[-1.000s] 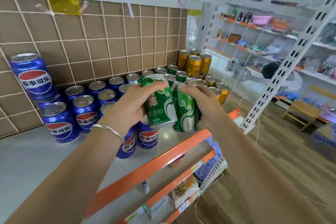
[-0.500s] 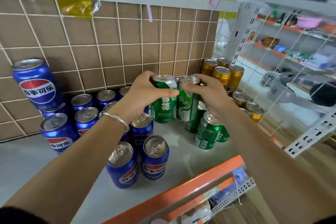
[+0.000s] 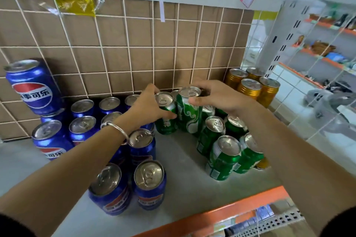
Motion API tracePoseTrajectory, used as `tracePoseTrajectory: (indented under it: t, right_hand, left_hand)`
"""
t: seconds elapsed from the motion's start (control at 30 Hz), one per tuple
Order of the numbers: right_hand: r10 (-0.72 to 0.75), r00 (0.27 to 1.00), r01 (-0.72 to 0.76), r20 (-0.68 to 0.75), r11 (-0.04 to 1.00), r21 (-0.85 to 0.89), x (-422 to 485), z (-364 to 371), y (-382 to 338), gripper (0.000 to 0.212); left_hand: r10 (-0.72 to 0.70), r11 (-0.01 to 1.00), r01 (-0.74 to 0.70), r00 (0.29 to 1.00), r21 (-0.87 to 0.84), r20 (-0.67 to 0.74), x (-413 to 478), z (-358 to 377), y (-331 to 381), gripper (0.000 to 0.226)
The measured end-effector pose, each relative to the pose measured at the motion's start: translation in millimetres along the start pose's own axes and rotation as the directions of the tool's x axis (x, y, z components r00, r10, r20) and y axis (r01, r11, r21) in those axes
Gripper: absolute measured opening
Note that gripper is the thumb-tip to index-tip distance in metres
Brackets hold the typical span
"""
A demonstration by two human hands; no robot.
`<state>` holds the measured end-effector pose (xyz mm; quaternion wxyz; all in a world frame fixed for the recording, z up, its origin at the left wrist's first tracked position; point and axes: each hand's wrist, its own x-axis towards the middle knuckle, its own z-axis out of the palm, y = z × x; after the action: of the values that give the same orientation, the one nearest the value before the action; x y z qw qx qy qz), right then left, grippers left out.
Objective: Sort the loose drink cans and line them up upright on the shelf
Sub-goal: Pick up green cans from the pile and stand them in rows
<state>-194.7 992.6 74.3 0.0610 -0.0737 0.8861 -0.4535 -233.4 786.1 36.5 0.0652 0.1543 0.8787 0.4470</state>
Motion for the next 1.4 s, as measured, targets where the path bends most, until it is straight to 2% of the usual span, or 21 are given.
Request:
tracePoseTrajectory:
  t: [0.13, 0.2, 0.27, 0.33, 0.47, 0.57, 0.67, 0.73, 0.83, 1.0, 1.1, 1.2, 1.3, 1.4]
  right_hand:
    - [-0.007, 0.997, 0.016, 0.083, 0.994, -0.108, 0.4, 2.2, 15.8, 0.043]
    - [-0.014, 0.991, 0.057, 0.136, 0.946, -0.318, 1.5, 3.8, 18.2, 0.049]
    - [-0.012, 0.978, 0.128, 0.207, 0.820, -0.558, 3.6, 7.3, 21.9, 0.051]
    - [0.041, 0.972, 0.142, 0.231, 0.682, -0.718, 4.4, 13.3, 26.0, 0.057]
    - [0.065, 0.979, 0.119, 0.194, 0.590, -0.799, 4.2, 17.8, 17.7, 0.059]
    - [0.116, 0.969, 0.138, 0.219, 0.482, -0.865, 3.6, 30.0, 10.2, 0.076]
    - [0.061, 0.976, 0.171, 0.207, 0.366, -0.915, 4.3, 43.1, 7.5, 0.065]
    - [0.043, 0.978, 0.175, 0.204, 0.360, -0.916, 3.9, 44.1, 7.5, 0.065]
    - [0.034, 0.977, 0.181, 0.209, 0.379, -0.907, 1.1, 42.3, 10.4, 0.070]
    - [0.012, 0.977, 0.192, 0.214, 0.396, -0.898, 6.5, 48.1, 11.9, 0.073]
    - [-0.023, 0.977, 0.199, 0.210, 0.444, -0.874, 17.2, 49.6, 17.2, 0.075]
    - [-0.023, 0.973, 0.208, 0.230, 0.520, -0.829, 25.5, 45.1, 18.2, 0.077]
    - [0.007, 0.980, 0.165, 0.199, 0.532, -0.831, 24.9, 44.3, 23.2, 0.083]
    - [0.066, 0.984, 0.109, 0.166, 0.511, -0.852, 25.2, 47.8, 31.3, 0.097]
  left_hand:
    - [0.040, 0.937, -0.051, 0.998, 0.346, 0.041, 0.3, 4.2, -7.1, 0.081]
    - [0.064, 0.845, -0.086, 0.996, 0.528, 0.060, -2.2, 8.8, -8.7, 0.094]
    - [0.091, 0.743, -0.126, 0.992, 0.657, 0.087, -4.2, 15.7, -8.7, 0.095]
    - [0.073, 0.713, -0.124, 0.992, 0.690, 0.104, -5.2, 19.8, -8.0, 0.094]
    - [0.060, 0.694, -0.161, 0.984, 0.702, 0.167, -4.4, 15.9, -8.3, 0.095]
    - [0.059, 0.685, -0.225, 0.965, 0.693, 0.255, -5.2, 11.2, -7.3, 0.095]
    - [0.056, 0.660, -0.233, 0.963, 0.714, 0.263, -5.6, 7.3, -2.5, 0.088]
    - [0.071, 0.613, -0.256, 0.960, 0.748, 0.270, -7.0, 4.9, 2.2, 0.079]
    - [0.119, 0.483, -0.315, 0.948, 0.817, 0.295, -9.1, 5.0, 5.9, 0.076]
    - [0.093, 0.456, -0.313, 0.948, 0.833, 0.305, -3.6, 2.9, 7.1, 0.080]
    - [0.070, 0.482, -0.297, 0.951, 0.824, 0.301, 2.2, -0.8, 3.9, 0.076]
    - [0.052, 0.588, -0.291, 0.944, 0.755, 0.324, 4.6, -1.9, -2.7, 0.076]
    - [0.007, 0.689, -0.203, 0.962, 0.696, 0.273, -2.5, 1.3, -17.3, 0.087]
    - [0.023, 0.718, -0.152, 0.980, 0.679, 0.196, -5.1, 7.1, -27.9, 0.095]
